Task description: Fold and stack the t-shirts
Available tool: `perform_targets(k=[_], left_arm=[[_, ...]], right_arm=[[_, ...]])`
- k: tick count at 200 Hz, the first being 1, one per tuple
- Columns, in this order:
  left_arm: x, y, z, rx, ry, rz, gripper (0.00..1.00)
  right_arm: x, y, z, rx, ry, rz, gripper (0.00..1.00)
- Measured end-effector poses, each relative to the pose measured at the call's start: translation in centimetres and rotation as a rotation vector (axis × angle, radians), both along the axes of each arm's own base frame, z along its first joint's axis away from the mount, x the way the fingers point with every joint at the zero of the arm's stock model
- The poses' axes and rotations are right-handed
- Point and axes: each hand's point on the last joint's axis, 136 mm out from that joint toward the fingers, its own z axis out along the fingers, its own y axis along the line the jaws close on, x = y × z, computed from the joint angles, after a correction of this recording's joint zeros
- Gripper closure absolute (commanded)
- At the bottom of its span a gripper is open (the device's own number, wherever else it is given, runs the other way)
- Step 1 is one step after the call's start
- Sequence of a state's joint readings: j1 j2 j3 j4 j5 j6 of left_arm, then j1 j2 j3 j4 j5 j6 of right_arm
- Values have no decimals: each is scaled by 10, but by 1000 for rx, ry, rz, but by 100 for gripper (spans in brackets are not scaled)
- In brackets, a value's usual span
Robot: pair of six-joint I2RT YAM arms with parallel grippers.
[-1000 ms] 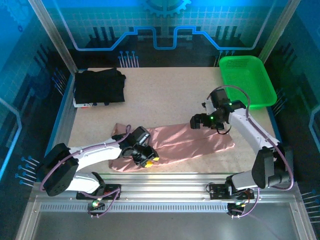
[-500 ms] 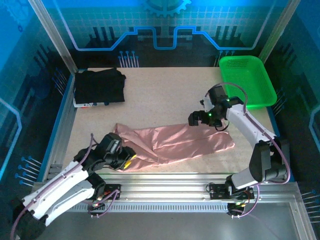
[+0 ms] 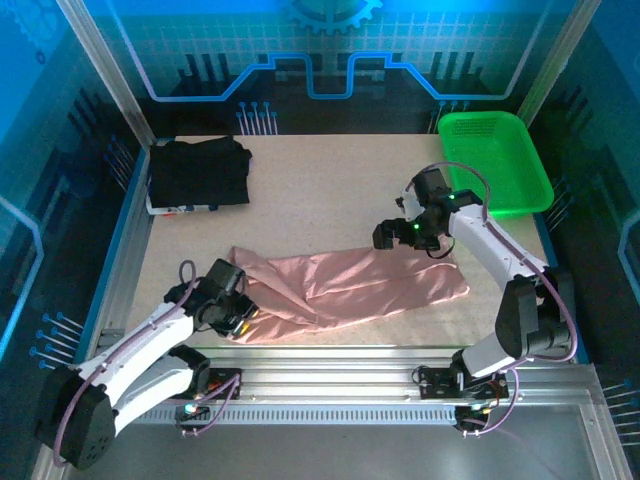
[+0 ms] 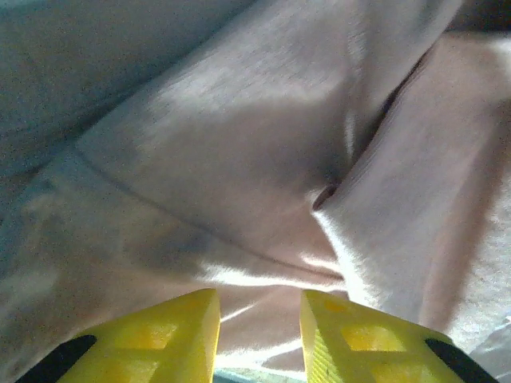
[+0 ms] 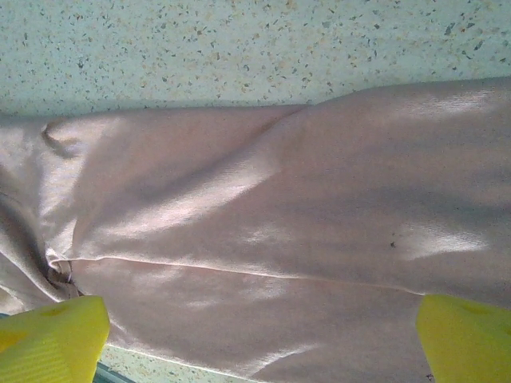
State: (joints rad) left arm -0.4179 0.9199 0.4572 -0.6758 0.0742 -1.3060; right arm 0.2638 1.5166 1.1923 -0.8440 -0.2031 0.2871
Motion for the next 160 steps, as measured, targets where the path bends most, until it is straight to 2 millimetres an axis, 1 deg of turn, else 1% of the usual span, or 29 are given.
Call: perform_targets(k=[44,86,108,143,160], left_arm=[[15,0,-2,8,-20,2,68],[19,0,-6,14,-15,4,69],[23,2,-4,19,-23,2,70],[35,0,3,28,-49,-16,72],[38,-1,1,32,-47,-21,74]], right_arm=[[0,0,0,0,0,0,0],[0,0,0,0,0,0,0],[0,0,0,0,0,0,0],[0,0,0,2,0,0,0],[0,1,0,7,2,2,0]])
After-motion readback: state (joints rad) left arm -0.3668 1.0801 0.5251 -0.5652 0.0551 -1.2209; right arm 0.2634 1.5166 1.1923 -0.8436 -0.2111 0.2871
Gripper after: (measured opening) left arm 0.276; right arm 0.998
